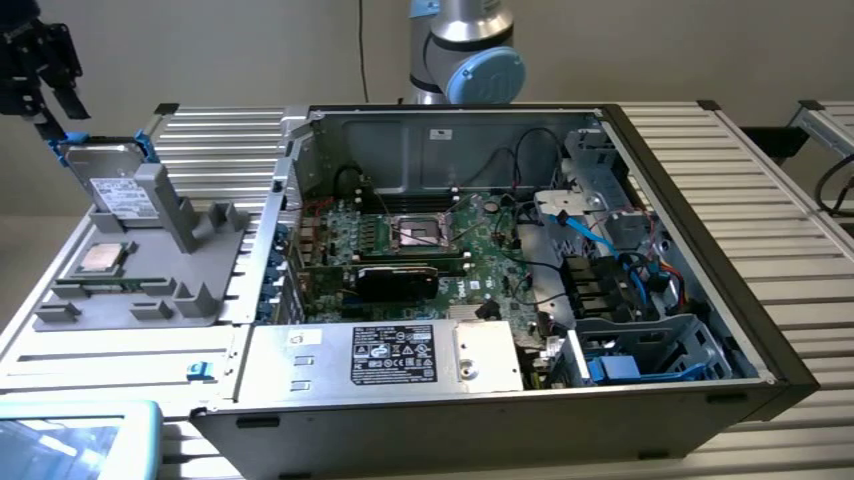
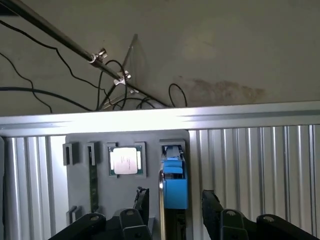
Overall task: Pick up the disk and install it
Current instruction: 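Pick up the disk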
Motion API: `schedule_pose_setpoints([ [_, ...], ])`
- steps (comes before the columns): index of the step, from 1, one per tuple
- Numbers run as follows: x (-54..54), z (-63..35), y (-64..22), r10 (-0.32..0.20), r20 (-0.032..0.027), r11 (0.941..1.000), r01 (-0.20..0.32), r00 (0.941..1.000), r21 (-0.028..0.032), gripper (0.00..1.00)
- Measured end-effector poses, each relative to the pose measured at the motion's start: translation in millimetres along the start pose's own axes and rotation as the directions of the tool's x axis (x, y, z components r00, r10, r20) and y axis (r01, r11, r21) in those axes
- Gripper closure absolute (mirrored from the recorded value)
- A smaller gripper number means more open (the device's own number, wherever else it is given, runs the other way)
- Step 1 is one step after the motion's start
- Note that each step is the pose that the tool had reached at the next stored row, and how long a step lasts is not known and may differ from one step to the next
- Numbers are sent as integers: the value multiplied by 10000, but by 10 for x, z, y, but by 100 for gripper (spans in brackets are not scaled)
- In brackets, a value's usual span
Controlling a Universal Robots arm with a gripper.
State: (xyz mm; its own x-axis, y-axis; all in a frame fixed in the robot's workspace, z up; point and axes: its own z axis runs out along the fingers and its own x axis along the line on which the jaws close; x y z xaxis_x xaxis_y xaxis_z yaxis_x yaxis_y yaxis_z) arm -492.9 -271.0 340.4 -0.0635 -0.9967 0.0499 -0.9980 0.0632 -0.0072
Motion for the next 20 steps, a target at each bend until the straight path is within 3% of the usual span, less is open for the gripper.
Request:
schedule_pose_setpoints([
  [6,0,110,-4,-70,-4,10000,69,10000,-58,45],
  [20,-4,365,-15,-156,-3,9999,156,9999,-62,45],
])
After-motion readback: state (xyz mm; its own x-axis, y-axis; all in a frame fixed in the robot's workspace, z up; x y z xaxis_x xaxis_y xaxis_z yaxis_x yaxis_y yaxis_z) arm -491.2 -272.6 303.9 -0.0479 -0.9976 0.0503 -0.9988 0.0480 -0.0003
